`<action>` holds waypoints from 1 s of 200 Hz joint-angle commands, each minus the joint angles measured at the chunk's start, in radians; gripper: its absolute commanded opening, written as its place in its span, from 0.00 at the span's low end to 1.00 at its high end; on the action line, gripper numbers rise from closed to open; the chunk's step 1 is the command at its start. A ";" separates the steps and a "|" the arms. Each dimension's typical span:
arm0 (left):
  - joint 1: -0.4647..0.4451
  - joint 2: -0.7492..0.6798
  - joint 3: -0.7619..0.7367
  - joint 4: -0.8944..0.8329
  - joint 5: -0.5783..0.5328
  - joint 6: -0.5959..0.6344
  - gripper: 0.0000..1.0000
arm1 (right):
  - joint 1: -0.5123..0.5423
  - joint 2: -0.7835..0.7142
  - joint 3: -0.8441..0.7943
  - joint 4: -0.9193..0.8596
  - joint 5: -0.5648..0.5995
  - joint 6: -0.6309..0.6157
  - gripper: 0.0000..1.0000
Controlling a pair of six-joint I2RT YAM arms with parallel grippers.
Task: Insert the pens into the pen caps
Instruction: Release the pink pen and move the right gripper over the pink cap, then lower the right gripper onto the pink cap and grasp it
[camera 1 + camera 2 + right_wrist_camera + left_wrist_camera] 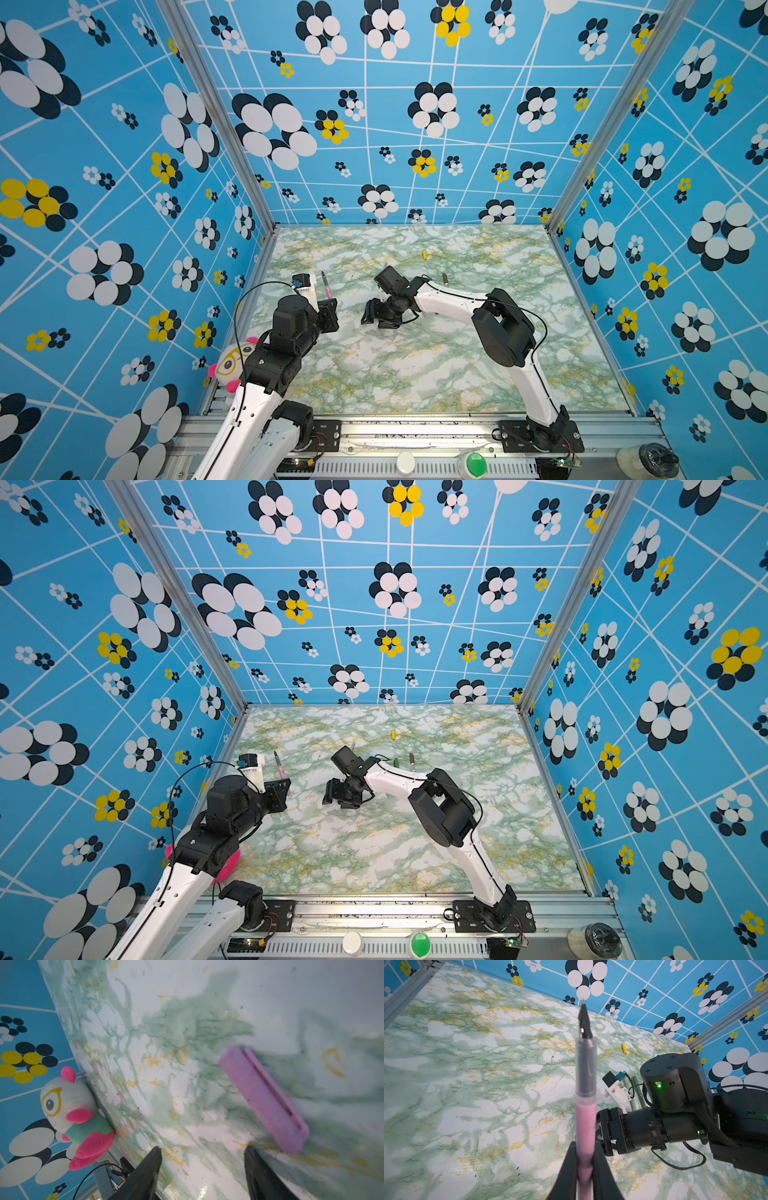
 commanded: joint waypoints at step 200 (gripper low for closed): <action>0.019 -0.018 0.007 0.004 0.012 0.019 0.00 | -0.016 0.290 0.343 -0.353 0.362 -0.192 0.42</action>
